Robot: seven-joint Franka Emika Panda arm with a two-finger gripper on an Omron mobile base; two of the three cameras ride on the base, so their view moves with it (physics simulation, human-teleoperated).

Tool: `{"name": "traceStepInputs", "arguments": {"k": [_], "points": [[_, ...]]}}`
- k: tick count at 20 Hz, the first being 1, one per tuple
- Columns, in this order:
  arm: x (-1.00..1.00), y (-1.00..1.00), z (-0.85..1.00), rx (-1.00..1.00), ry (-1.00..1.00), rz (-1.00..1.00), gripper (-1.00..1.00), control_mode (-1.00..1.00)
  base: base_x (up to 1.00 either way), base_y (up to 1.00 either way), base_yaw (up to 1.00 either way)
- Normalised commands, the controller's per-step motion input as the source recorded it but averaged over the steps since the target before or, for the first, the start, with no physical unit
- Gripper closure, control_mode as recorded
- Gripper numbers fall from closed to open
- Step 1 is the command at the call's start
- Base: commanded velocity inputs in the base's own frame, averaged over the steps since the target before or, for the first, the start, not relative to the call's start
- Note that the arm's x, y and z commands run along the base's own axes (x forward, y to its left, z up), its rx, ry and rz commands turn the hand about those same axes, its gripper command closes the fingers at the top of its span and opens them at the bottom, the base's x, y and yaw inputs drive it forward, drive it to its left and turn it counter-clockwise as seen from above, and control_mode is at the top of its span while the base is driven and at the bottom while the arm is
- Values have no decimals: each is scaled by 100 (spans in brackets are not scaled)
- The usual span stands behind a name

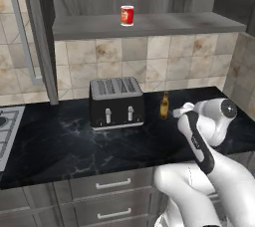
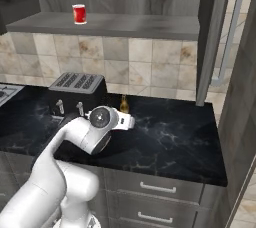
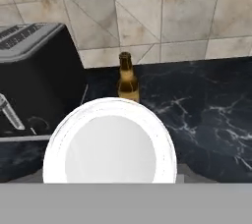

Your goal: Restock the canned food cabinet by taking the new fresh canned food from the counter and placing it in the cabinet. Then, take the old canned food from the cabinet and place it on the counter.

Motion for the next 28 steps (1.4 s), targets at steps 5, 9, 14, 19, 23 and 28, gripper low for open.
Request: {"name": "traceStepInputs", "arguments": {"k": [5, 9, 14, 19, 23, 28], "points": [[-19, 0, 100, -13, -24, 17, 100, -100, 0, 0, 0], [-15, 0, 100, -14, -5, 13, 100, -100, 0, 0, 0], [-29, 0, 100, -12, 3, 14, 100, -100, 0, 0, 0], [-40, 0, 100, -6, 17, 15, 100, -100, 0, 0, 0], [-10, 0, 100, -2, 15, 12, 100, -100, 0, 0, 0], [6, 0, 54, 0, -5, 1, 100, -100, 0, 0, 0]]}}
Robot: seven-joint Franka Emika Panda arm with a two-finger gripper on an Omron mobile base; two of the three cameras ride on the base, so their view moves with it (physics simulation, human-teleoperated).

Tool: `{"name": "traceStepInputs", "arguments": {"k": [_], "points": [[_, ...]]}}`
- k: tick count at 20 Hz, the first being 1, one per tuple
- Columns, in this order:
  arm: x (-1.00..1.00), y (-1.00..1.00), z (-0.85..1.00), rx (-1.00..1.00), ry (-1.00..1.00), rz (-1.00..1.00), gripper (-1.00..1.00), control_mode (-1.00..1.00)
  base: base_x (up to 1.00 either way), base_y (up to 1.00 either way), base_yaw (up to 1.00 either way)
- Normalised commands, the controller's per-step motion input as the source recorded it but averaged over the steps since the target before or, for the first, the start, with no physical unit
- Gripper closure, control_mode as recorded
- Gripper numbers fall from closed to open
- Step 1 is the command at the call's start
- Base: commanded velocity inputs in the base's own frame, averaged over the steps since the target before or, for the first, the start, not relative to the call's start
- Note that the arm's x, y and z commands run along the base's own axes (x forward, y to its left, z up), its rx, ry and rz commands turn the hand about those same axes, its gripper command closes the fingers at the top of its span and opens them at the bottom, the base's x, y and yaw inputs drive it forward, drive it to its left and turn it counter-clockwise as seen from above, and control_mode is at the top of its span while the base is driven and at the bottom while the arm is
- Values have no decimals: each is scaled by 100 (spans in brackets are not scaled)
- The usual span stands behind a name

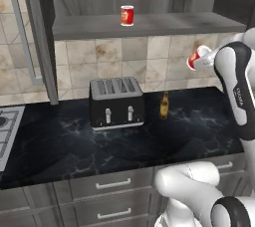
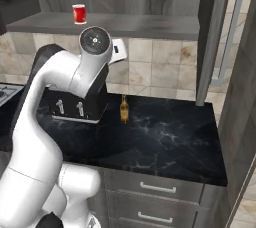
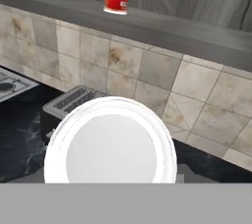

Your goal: Restock the canned food cabinet by taking the new fresh canned food from the counter and placing it in the cabinet. Then, take the old canned food from the cabinet and place it on the counter.

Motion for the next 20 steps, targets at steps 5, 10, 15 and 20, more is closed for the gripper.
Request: {"name": "traceStepInputs", "arguments": {"k": [5, 10, 15, 20], "points": [[44, 7, 3, 1, -10, -16, 100, -100, 0, 0, 0], [67, 3, 59, 5, 0, -26, 100, -100, 0, 0, 0], [58, -2, 85, 8, 2, -11, 100, -100, 0, 0, 0], [59, -2, 14, 2, 0, 0, 100, -100, 0, 0, 0]]}}
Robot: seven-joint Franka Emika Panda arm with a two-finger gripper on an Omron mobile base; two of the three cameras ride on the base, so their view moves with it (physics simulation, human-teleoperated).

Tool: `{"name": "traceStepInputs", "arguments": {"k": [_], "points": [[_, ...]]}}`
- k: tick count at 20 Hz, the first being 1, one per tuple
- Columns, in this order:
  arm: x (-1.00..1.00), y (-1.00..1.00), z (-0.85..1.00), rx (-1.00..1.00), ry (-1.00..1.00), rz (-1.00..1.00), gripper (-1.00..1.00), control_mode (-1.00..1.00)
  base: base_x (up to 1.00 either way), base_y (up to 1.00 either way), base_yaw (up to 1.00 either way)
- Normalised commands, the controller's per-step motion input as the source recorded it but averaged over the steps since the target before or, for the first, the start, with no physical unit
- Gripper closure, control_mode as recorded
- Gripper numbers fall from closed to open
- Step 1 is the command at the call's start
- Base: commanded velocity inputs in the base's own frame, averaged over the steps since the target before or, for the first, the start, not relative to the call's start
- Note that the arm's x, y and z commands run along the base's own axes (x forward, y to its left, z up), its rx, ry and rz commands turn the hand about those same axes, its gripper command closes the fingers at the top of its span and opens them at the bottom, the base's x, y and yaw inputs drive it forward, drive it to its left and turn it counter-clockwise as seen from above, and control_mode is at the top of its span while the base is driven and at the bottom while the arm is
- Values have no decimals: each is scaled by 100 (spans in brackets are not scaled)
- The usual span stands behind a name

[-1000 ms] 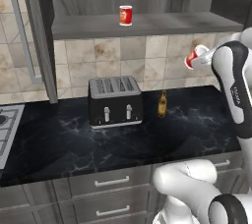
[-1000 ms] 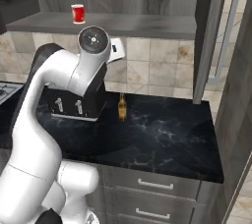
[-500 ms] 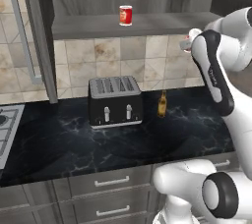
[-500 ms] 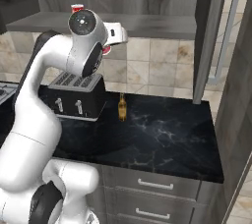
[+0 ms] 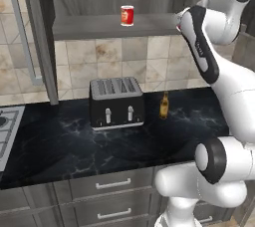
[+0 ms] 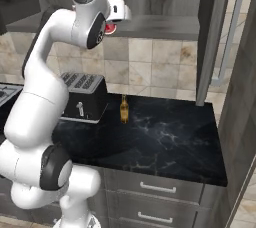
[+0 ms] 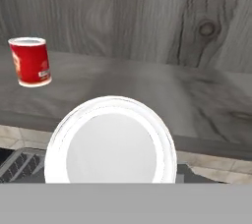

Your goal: Restock the canned food cabinet by taking the new fresh canned food from the counter and placing it in the cabinet. Then, take the old canned food from the cabinet and place it on the counter.

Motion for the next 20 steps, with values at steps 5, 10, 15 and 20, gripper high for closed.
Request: {"name": "traceStepInputs", "arguments": {"k": [5, 10, 15, 20], "points": [[63, -1, -22, 0, 0, 0, 100, -100, 0, 0, 0], [64, 0, -36, -1, 0, 0, 100, -100, 0, 0, 0], [75, 0, -2, 0, 0, 0, 100, -100, 0, 0, 0], [63, 0, -3, 0, 3, -1, 100, -100, 0, 0, 0]]}}
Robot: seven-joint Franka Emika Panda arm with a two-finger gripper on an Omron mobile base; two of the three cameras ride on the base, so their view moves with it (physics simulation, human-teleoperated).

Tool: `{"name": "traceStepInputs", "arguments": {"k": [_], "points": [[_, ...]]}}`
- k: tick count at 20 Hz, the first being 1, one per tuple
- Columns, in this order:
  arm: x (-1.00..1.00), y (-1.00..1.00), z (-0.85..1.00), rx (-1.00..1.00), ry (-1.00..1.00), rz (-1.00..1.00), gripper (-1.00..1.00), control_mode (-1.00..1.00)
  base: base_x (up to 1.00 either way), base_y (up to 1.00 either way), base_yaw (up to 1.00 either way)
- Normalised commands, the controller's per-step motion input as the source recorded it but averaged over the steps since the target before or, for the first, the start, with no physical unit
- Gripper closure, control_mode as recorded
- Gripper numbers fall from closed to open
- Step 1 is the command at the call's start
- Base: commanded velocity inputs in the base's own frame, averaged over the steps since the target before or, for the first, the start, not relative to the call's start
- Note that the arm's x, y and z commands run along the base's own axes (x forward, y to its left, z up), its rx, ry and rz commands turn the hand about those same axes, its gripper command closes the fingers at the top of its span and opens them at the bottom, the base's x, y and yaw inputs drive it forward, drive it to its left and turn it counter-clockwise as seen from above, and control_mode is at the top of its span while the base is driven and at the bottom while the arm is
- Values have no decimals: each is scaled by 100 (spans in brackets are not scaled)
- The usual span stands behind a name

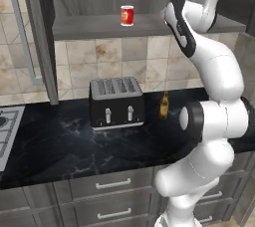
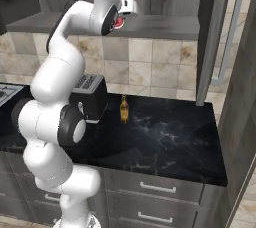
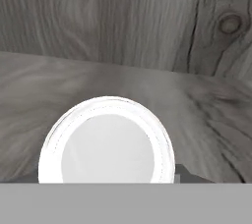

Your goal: Restock the canned food cabinet by taking the new fresh canned food from the counter and placing it in the cabinet. Then, take the old canned food from the cabinet and place it on the counter.

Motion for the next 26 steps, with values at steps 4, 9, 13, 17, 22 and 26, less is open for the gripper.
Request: {"name": "traceStepInputs", "arguments": {"k": [4, 9, 13, 17, 22, 26], "points": [[42, 0, -43, 0, -1, -1, -100, -100, 0, 0, 0], [26, 0, -27, 0, -12, 0, -100, -100, 0, 0, 0], [11, 0, -11, -3, -6, 0, -100, -100, 0, 0, 0], [23, 0, -6, -2, -2, 0, -100, -100, 0, 0, 0], [31, 0, 0, 0, 0, -3, -100, -100, 0, 0, 0], [36, 6, 0, 0, 0, -5, -100, -100, 0, 0, 0]]}}
